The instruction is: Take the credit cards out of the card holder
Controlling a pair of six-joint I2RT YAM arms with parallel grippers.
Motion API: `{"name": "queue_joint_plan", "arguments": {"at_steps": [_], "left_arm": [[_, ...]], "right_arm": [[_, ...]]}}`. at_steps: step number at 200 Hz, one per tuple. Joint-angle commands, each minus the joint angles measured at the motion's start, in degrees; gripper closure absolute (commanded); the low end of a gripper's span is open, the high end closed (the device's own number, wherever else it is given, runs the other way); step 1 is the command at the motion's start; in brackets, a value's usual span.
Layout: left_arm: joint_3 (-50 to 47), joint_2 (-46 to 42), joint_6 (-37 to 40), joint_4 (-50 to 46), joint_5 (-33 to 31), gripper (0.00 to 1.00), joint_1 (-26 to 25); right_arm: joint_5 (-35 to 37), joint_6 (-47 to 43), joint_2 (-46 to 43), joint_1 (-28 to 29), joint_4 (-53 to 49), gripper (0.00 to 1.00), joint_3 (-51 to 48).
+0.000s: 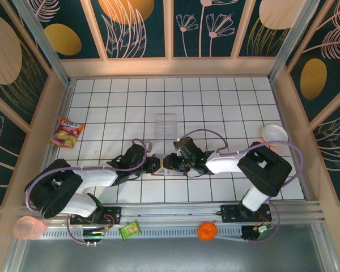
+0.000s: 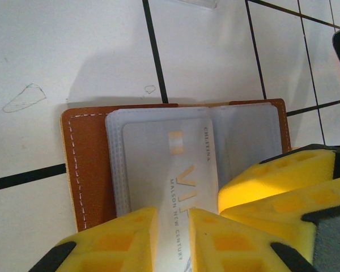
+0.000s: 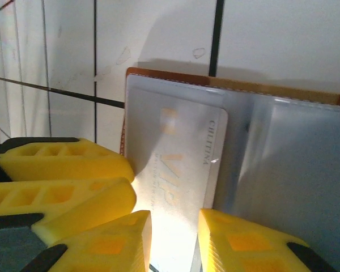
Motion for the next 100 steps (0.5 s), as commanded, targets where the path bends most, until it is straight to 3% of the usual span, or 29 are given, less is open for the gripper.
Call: {"name": "queue_joint_plan", "arguments": {"at_steps": [1,59,100], "left_arm": [[-1.04,-0.34,-0.74,-0.18,-0.15,0.78,-0.38],[-1.21,0.97,-0.68,0.02,-0.60,0.77,-0.25],[-1.21,-1.16,0.00,-1.12,-1.22,0.77,-0.29]], "right_arm": [[5.11,-0.74,0.79,0.38,-6.86,0.72,2.93],[15.39,-2.51,-0.71,2.54,-16.64,0.72,5.86],[13.41,-5.66,-3.85,3.08,-11.12,0.73,3.81]]}}
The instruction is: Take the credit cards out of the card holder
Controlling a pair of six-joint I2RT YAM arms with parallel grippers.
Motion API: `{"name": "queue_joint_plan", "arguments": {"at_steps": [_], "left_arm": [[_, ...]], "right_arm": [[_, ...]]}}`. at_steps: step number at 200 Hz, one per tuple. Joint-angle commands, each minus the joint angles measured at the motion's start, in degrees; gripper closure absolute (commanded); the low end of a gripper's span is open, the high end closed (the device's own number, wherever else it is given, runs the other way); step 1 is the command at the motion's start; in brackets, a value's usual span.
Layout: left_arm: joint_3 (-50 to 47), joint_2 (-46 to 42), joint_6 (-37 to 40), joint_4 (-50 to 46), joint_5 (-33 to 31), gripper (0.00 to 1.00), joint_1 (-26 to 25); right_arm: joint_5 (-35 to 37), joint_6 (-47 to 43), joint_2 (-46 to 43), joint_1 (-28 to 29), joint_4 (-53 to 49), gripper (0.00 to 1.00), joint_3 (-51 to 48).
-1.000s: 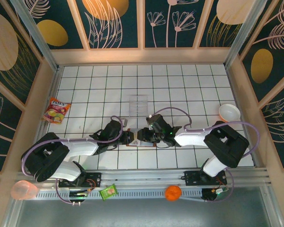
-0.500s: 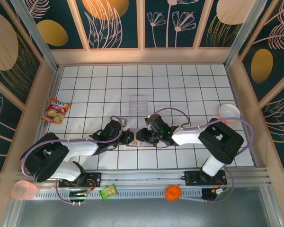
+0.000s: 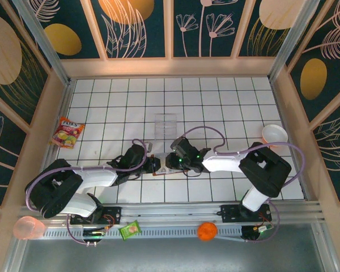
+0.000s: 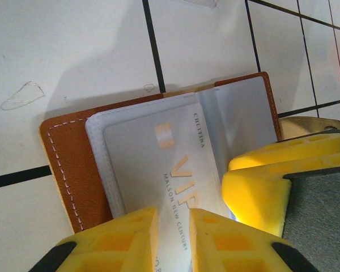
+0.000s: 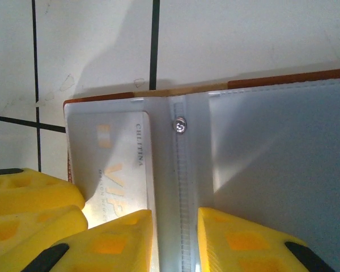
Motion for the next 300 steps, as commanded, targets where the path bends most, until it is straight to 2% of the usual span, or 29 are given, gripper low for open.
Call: {"name": "queue_joint_plan", "arguments": {"at_steps": [1,23,40,94,183,300], "left_arm": [[-1.04,-1.38,0.27,-1.58,-1.28,0.76,-0.29],[-1.80,-4.70,0.42,-2.42,-2.60,0.71,-0.28],[-2.29,-5.98,0.19,-3.14,-3.74,0.71,-0.30],[-1.97,-2.92,0.51,-6.87,-7.98,0.86,-0.05],[-1.17,0.90,1.82,-8.32,-8.80,1.00,-0.09],[-0.74,2.72,3.34,-9.70,-9.32,1.00,0.17]], "right_arm": [[1.05,-3.42,-3.59,0.47,1.43,0.73,-1.13],[-1.99,-4.85,-4.16,0.39,3.24,0.73,-1.11],[-4.65,-4.72,-2.86,0.39,4.62,0.73,-1.13],[-7.79,-5.23,-1.01,0.48,6.46,0.73,-0.68],[-5.95,-4.21,1.36,0.41,3.62,0.74,-0.06],[1.32,-2.14,-2.11,-0.85,-2.34,0.73,-2.52]]}}
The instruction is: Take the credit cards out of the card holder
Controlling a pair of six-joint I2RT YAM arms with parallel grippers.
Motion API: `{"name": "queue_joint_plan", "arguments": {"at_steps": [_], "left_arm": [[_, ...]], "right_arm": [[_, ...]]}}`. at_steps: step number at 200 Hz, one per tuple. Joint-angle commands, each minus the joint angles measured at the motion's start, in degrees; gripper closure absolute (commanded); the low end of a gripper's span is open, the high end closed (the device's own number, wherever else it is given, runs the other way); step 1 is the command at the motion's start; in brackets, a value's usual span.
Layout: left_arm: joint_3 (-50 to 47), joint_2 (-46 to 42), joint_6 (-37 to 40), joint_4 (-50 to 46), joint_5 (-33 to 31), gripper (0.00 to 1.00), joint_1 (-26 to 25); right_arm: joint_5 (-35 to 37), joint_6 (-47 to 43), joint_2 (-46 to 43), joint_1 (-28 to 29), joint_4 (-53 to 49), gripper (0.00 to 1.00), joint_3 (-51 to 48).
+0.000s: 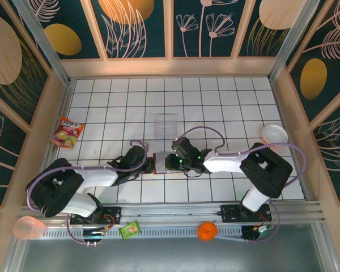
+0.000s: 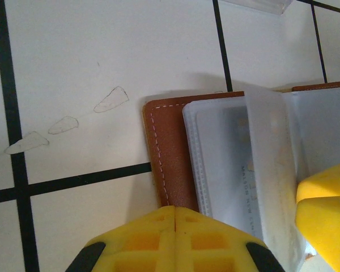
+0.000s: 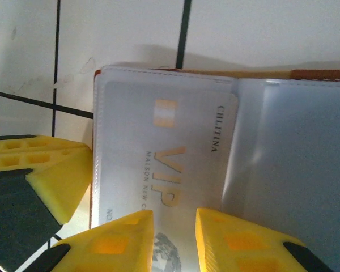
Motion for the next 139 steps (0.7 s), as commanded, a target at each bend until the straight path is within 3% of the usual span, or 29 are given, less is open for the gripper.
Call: {"name": "queue_joint_plan", "arguments": {"at_steps": [1,65,103,139], "left_arm": [[-0.69,2.07,1.52,-5.65,-1.69,1.00,0.16],[-0.60,1.30,2.22,-5.96,-1.56,1.00,0.89],[-0.47,-4.01,1.79,-6.71,-1.12,1.00,0.85],[-0.63,-10.24,1.80,-4.80,0.85,0.81,0.79]], "right_arm": [[3.70,1.08,-1.45,-0.49,-4.21,0.73,-1.16],[5.29,0.58,-3.73,-0.50,-5.17,0.69,-2.01],[-0.98,-2.31,-7.00,-1.51,0.89,0.70,-3.82],[-7.37,-2.88,-6.02,-3.35,2.99,0.73,-3.29]]}}
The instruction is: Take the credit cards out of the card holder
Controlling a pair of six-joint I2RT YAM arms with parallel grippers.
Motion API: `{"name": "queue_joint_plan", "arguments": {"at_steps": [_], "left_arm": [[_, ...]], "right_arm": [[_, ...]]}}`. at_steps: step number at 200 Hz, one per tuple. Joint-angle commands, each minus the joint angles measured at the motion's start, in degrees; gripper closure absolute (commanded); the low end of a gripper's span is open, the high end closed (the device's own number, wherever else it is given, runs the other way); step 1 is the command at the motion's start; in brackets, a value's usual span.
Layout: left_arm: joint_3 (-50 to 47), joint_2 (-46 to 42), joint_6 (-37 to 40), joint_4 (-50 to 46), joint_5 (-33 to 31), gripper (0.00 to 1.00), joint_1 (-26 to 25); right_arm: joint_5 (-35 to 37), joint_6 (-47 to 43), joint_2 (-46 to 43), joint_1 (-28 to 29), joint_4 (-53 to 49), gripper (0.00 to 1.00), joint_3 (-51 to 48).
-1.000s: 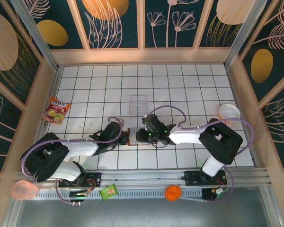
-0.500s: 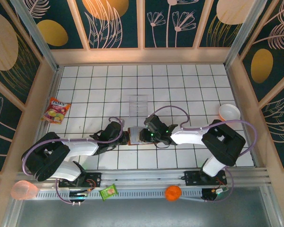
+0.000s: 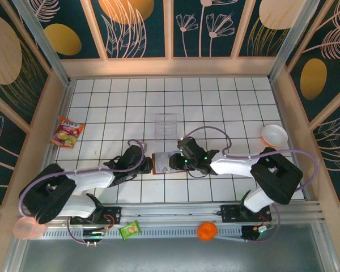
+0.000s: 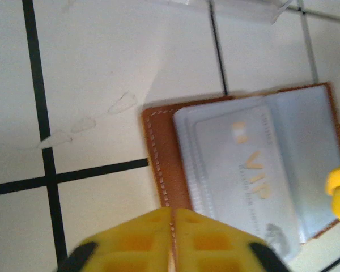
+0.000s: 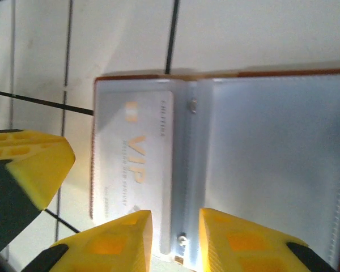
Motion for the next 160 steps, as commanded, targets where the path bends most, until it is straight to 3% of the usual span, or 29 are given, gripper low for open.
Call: {"name": "queue_joint_plan", "arguments": {"at_steps": [1,40,99,160], "left_arm": [[-0.38,-2.85,0.54,0.22,1.59,0.81,0.27],[1.11,2.17,0.97,4.04,4.90,0.77,-0.49],[0.96,4.10,1.22,2.78,2.98,0.77,-0.52],[1.57,5.65,0.83,0.37,0.63,0.86,-0.43]], "right_arm": [[-5.14,-1.55,-0.16,-1.12,3.06,0.73,-0.13],[-8.42,-0.81,3.61,-2.20,4.53,0.74,0.48],[-8.48,-0.76,3.98,-2.21,4.78,0.72,0.65],[-6.95,-1.22,3.35,-2.11,3.54,0.72,1.23]]}}
